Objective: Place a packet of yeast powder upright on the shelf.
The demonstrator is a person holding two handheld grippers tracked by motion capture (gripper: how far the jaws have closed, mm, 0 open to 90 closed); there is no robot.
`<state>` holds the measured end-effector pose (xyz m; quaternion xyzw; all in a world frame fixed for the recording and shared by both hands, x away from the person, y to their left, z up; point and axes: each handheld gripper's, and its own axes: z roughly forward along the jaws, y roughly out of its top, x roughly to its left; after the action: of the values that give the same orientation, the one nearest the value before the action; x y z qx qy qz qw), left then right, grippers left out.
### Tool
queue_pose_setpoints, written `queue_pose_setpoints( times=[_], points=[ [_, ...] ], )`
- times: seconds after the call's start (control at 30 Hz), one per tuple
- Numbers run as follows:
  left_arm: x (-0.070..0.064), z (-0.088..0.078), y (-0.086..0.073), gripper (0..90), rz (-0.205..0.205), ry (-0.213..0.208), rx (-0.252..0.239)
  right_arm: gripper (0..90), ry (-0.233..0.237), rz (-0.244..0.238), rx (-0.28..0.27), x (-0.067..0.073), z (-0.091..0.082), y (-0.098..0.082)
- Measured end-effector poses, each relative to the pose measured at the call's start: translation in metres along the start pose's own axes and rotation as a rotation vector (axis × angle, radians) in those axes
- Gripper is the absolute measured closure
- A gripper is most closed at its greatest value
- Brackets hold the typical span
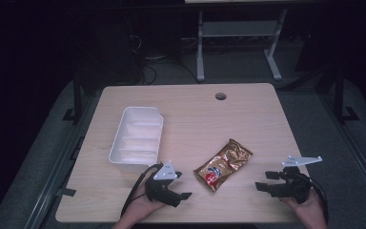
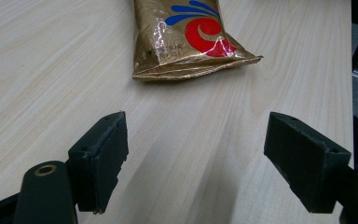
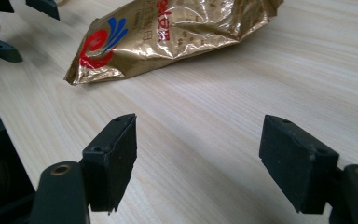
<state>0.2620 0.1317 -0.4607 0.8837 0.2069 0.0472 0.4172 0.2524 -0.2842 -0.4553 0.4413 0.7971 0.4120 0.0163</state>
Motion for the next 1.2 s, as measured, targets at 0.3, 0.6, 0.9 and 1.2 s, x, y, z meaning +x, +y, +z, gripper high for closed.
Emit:
queue_pose_setpoints(
  times=[0.3, 0.6, 0.9, 1.2],
  points=[
    [0.0, 0.003, 0.005, 23.7, 0.016, -0.007, 0.005, 22.8, 0.035, 0.031, -0.051, -0.005, -0.003, 0.003],
    [0.001, 0.006, 0.024, 32.4, 0.016, -0.014, -0.013, 21.3, 0.04, 0.048, -0.085, -0.011, -0.007, 0.014],
    [0.004, 0.016, 0.04, 46.0, 0.018, -0.027, 0.022, 21.4, -0.003, 0.049, -0.072, -0.019, 0.003, 0.042],
    [0.008, 0.033, 0.061, 55.9, 0.01, -0.045, 0.106, 21.2, -0.002, 0.045, -0.055, -0.023, 0.02, 0.07]
  ],
)
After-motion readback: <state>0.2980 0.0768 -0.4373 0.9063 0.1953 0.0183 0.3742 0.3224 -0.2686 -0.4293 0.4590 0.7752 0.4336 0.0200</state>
